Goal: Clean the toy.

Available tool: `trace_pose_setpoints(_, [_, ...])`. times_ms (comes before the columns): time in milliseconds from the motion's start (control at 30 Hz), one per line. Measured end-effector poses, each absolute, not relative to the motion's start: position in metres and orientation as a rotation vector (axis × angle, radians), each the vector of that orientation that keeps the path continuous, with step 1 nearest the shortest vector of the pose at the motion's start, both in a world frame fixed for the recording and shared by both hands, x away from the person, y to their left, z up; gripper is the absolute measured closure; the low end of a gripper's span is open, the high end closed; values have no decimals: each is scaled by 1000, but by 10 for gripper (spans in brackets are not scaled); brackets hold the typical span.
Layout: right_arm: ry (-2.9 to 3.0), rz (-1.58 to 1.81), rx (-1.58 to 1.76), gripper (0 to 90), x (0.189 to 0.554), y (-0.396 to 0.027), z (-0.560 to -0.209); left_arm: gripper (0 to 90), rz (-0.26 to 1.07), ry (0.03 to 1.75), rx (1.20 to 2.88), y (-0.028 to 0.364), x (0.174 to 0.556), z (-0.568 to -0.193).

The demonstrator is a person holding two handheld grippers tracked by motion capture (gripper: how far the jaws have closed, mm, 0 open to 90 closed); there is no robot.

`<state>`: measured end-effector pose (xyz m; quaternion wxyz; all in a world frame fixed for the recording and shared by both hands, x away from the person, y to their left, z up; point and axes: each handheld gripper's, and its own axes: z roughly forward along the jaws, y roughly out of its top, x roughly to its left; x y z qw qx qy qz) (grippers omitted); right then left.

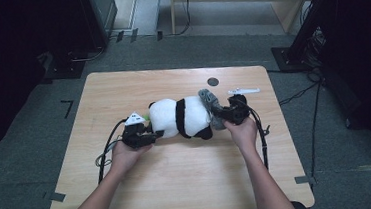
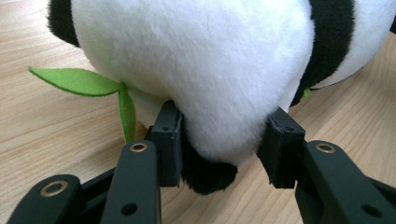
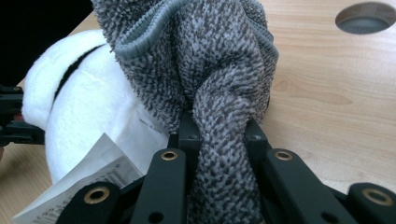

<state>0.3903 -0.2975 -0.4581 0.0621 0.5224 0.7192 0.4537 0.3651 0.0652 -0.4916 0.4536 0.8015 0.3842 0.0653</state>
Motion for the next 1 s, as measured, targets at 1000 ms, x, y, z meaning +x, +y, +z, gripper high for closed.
trace_pose_setpoints(1000, [2048, 1314, 1656, 776, 391, -333, -447, 562, 153, 949, 1987, 67, 366, -491])
